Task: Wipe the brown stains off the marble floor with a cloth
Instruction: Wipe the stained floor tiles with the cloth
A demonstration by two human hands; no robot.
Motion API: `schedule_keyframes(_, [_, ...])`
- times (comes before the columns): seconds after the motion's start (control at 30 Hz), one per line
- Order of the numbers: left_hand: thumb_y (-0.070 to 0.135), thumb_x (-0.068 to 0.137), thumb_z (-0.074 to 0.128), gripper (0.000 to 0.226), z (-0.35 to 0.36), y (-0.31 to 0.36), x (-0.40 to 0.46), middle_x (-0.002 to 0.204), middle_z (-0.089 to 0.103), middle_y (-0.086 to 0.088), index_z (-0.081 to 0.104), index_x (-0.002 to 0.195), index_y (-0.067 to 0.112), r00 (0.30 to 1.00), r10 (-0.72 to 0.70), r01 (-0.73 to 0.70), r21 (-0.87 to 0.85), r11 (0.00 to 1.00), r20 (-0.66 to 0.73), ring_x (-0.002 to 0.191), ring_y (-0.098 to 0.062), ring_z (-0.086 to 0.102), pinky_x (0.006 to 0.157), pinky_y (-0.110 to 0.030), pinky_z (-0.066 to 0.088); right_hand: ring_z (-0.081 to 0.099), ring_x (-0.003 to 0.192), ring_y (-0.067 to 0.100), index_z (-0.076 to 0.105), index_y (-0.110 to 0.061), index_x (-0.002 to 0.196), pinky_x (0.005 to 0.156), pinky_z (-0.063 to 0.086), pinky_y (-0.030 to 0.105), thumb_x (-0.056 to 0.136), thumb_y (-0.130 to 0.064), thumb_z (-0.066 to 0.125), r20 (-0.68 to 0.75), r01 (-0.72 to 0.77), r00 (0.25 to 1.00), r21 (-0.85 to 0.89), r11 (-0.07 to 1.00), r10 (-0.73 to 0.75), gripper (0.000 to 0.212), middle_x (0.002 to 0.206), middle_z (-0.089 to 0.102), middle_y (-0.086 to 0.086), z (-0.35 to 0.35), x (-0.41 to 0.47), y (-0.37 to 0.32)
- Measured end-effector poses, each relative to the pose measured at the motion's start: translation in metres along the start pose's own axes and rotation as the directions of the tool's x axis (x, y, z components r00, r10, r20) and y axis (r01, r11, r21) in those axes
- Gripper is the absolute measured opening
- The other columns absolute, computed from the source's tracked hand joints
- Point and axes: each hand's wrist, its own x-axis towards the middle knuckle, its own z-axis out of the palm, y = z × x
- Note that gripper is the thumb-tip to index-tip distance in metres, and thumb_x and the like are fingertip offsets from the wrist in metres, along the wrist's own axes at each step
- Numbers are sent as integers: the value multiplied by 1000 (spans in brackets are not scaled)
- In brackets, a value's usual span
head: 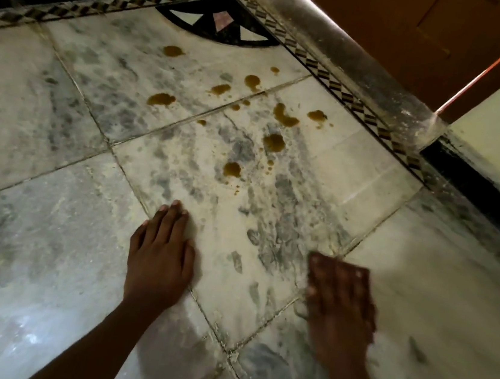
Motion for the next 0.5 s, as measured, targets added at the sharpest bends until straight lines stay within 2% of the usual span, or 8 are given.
schedule_keyframes(0.07, [39,103,39,62,1,1,1,172,37,-8,48,158,11,1000,0,0,-4,1000,-2,159,-28,37,122,-52,36,8,163,40,12,-46,166,128,11,64,107,-57,16,42,-177,984,23,984,176,60,178,16,4,4,48,5])
schedule_keyframes(0.13, [39,103,39,62,2,-1,0,172,38,-8,48,158,11,1000,-10,10,-17,1000,-3,159,-28,36,122,-53,35,-9,163,42,-4,-48,164,127,-2,65,109,-59,16,113,-265,961,102,959,253,59,179,-6,1,5,101,-22])
schedule_keyframes(0.17, [39,103,38,62,2,0,0,172,37,-8,48,158,12,1000,-11,11,-20,1000,-5,159,-28,36,122,-53,35,-12,162,43,-5,-49,164,127,-5,67,110,-59,18,128,-271,958,121,955,256,60,179,-10,0,5,121,-41])
schedule_keyframes(0.23, [40,103,37,63,2,0,0,173,37,-8,48,158,12,1000,-3,2,-16,1000,-7,159,-28,36,122,-53,35,-4,162,45,7,-48,166,126,-2,69,110,-58,20,91,-152,986,130,980,141,58,179,1,0,7,134,-81])
schedule_keyframes(0.3, [40,103,37,63,3,0,0,172,38,-8,48,158,11,1000,-2,2,-11,1000,-9,158,-28,38,121,-53,37,16,161,45,27,-45,164,126,13,69,109,-57,25,-39,83,996,56,995,-80,57,175,26,2,13,108,-108])
schedule_keyframes(0.37, [39,103,38,62,2,-1,1,171,40,-9,49,157,11,1000,-5,5,-11,1000,-16,158,-29,39,120,-53,38,19,162,35,27,-49,163,126,20,62,110,-57,26,-35,304,952,1,953,-304,54,174,28,-4,11,60,-111])
schedule_keyframes(0.43, [39,103,38,63,0,0,0,171,39,-9,49,158,10,1000,-3,3,-9,1000,-15,158,-29,39,120,-53,39,23,162,28,28,-52,162,126,23,55,109,-55,29,-33,315,949,-4,949,-315,53,173,31,-8,6,29,-88])
schedule_keyframes(0.5, [38,103,40,63,0,0,0,171,39,-9,47,159,10,1000,16,-16,0,1000,-17,158,-29,39,120,-52,39,31,158,35,37,-46,160,122,29,57,105,-53,31,-53,128,991,35,991,-126,55,168,42,-2,5,40,-62])
